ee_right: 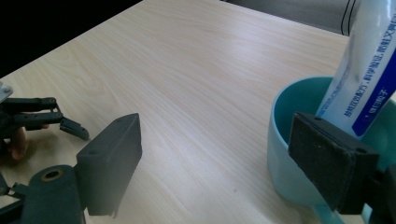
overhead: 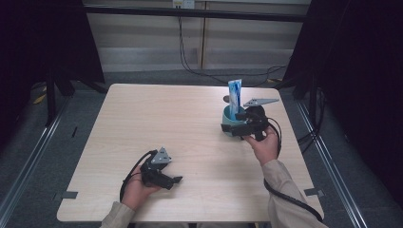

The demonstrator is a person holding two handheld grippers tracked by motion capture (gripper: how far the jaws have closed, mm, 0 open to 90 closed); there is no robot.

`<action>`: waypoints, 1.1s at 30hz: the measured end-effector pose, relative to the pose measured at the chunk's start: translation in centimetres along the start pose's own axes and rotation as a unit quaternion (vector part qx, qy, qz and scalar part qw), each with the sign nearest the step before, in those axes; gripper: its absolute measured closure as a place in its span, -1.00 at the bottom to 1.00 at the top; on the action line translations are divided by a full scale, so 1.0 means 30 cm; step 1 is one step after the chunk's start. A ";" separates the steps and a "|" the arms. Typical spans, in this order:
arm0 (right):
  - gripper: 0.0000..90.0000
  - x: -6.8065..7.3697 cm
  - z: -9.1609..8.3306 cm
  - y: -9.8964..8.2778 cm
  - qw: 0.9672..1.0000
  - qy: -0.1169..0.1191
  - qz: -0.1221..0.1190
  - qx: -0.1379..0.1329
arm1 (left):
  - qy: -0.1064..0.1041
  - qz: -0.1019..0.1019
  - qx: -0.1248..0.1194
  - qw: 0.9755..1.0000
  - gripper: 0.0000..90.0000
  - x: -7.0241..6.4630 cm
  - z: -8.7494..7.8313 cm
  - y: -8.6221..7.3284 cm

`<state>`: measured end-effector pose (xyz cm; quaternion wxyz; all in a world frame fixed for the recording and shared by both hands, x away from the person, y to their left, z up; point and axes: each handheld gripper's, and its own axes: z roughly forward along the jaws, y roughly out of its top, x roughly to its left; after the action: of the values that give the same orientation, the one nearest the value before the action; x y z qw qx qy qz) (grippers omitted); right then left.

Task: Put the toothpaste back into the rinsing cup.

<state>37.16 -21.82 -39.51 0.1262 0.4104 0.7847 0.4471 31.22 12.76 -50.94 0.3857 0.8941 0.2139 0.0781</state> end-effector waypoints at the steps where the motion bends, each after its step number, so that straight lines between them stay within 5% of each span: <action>1: -0.62 0.004 -0.001 -0.001 1.000 -0.002 -0.004 0.000 | 0.000 0.000 0.000 1.000 -0.69 0.000 0.000 0.000; 19: -0.62 0.034 -0.001 -0.076 1.000 0.005 -0.027 0.014 | 0.000 -0.001 -0.001 1.000 -0.69 0.000 0.000 0.000; 33: -0.62 0.030 -0.017 -0.159 0.999 0.017 -0.018 0.021 | 0.000 0.000 0.000 1.000 -0.69 0.000 0.000 0.000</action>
<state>33.77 -22.70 -42.91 0.1120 0.3916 0.8031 0.4349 31.22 12.76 -50.94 0.3856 0.8942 0.2136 0.0782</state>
